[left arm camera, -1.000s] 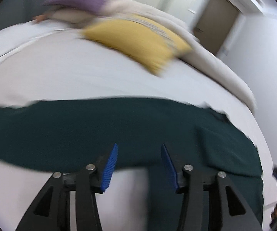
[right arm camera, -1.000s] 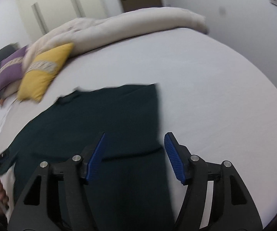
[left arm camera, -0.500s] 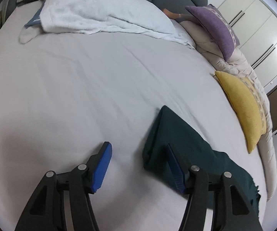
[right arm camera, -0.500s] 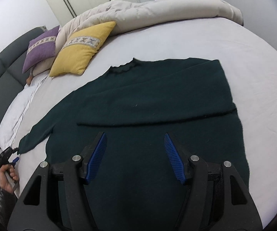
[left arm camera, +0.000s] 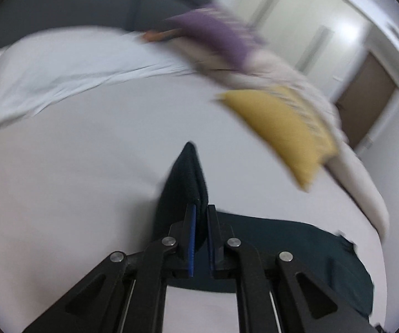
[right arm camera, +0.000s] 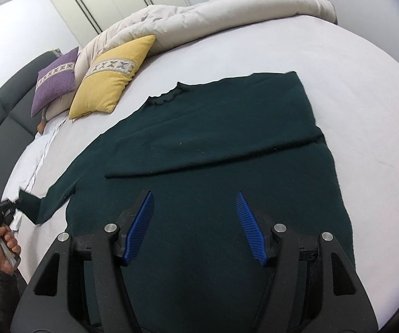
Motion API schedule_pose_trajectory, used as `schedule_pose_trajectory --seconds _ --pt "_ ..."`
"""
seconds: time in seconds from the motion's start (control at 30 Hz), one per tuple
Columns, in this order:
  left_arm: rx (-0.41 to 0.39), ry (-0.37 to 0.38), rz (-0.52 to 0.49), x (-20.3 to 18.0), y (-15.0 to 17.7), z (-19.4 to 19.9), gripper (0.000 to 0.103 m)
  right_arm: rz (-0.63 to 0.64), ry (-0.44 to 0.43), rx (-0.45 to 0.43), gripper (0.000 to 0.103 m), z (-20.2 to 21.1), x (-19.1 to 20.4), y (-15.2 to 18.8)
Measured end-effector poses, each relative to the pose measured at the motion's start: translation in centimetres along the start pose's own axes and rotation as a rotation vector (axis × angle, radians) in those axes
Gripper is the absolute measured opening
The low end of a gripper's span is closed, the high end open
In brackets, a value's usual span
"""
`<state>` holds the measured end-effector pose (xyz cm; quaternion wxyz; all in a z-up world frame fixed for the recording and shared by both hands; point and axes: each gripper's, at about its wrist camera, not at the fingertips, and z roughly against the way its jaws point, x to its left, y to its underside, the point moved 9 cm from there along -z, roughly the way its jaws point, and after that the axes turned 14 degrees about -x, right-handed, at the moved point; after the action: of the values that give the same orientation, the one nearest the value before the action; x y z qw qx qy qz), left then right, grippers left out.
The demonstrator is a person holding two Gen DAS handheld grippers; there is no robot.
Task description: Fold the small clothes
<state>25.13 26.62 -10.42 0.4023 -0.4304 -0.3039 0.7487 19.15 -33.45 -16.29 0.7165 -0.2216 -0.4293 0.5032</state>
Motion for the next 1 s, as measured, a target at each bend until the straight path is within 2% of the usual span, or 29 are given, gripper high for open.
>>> schedule_pose_trajectory --seconds 0.03,0.1,0.13,0.2,0.23,0.33,0.4,0.43,0.53,0.6,0.67,0.8,0.9,1.0 --pt "0.001 0.067 -0.053 -4.4 0.9 0.4 0.007 -0.007 -0.002 -0.002 0.060 0.1 -0.3 0.1" --pt "0.013 0.152 -0.108 -9.9 2.7 0.8 0.007 -0.019 0.001 -0.009 0.060 0.3 -0.8 0.2" --pt "0.032 0.215 -0.154 -14.0 4.9 1.2 0.007 -0.024 0.001 -0.011 0.060 0.3 -1.2 0.4" --pt "0.062 0.271 -0.216 -18.6 8.2 1.3 0.007 -0.041 0.002 -0.009 0.060 0.4 -1.8 0.6" --pt "0.098 0.307 -0.240 -21.2 10.8 1.2 0.007 -0.050 0.002 -0.006 0.060 0.3 -2.2 0.8" --pt "0.182 0.355 -0.299 -26.0 17.4 0.4 0.008 -0.064 0.008 0.006 0.060 0.1 -2.9 1.3" --pt "0.240 0.359 -0.317 -27.1 20.4 -0.2 0.009 -0.065 0.013 0.021 0.060 -0.2 -3.0 1.7" --pt "0.280 0.368 -0.315 -27.3 22.0 -0.4 0.009 -0.057 0.015 0.033 0.060 -0.5 -3.0 1.9" --pt "0.297 0.391 -0.312 -26.2 23.3 1.3 0.013 -0.051 0.005 0.058 0.060 -1.4 -2.1 2.2" --pt "0.253 0.421 -0.310 -24.9 21.9 3.0 0.035 -0.031 -0.012 0.065 0.060 -2.4 -0.8 2.0" --pt "0.191 0.399 -0.293 -22.2 19.8 4.1 0.045 -0.009 -0.044 0.073 0.063 -3.3 1.4 2.0" --pt "0.165 0.326 -0.192 -16.0 16.3 4.0 0.045 0.072 -0.097 0.109 0.064 -6.9 7.1 2.1" --pt "0.151 0.280 -0.157 -12.5 14.9 3.5 0.045 0.087 -0.140 0.176 0.064 -10.5 11.7 3.1" --pt "0.160 0.272 -0.121 -10.4 14.6 3.3 0.045 0.076 -0.113 0.273 0.064 -15.0 14.6 5.2"
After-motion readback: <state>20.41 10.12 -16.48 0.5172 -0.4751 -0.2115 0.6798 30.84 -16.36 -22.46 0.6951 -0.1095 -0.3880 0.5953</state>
